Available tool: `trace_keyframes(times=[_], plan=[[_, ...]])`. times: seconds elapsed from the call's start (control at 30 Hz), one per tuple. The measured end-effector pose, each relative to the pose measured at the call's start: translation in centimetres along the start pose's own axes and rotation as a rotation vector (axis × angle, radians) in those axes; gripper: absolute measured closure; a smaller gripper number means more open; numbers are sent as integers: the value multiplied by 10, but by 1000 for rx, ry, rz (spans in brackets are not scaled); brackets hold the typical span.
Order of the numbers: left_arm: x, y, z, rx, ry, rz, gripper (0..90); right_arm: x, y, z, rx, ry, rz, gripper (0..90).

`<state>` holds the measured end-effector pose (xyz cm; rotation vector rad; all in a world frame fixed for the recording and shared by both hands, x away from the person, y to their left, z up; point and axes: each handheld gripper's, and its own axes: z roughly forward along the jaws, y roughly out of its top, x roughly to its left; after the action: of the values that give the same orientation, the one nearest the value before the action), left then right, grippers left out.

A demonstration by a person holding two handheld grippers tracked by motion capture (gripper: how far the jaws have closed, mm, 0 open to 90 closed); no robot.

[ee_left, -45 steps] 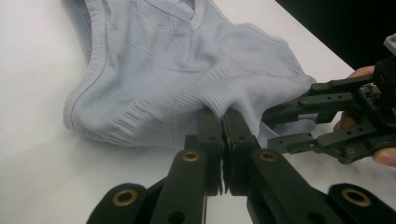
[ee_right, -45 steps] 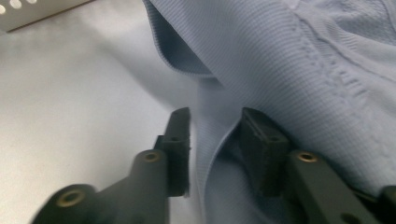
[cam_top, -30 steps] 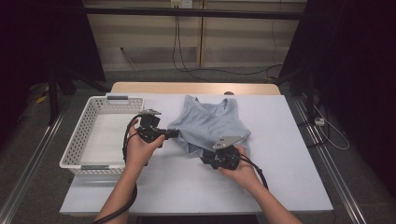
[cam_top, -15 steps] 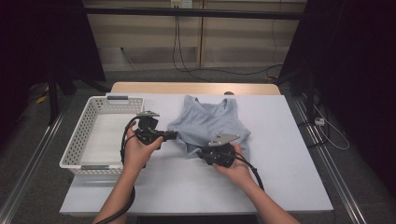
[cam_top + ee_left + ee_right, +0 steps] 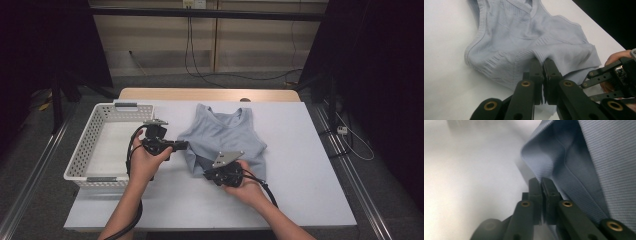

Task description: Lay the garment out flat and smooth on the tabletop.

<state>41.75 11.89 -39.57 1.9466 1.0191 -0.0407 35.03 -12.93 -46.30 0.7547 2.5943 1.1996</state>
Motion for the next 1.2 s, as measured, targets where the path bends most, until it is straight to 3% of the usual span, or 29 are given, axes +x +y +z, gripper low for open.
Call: trace_keyframes(times=[0.1,0.2,0.43,0.6,0.73,0.93,1.2], plan=[[0,-1,1,3,3,0,870,1,0,-1,0,4,0,820],[-1,-1,2,10,4,1,870,-1,0,-5,-20,20,30,793],[-1,-2,2,14,3,1,869,-11,0,-16,-74,-18,88,752],[-2,-1,1,19,-2,3,867,-12,-1,-12,-63,-54,96,842],[-3,-1,1,20,-5,3,865,-9,-3,-2,-18,-24,88,858],[-3,-3,3,32,-8,-2,860,-5,-2,-2,-12,7,82,841],[-3,-6,7,64,-13,5,859,-21,-13,-37,-54,-77,127,788]])
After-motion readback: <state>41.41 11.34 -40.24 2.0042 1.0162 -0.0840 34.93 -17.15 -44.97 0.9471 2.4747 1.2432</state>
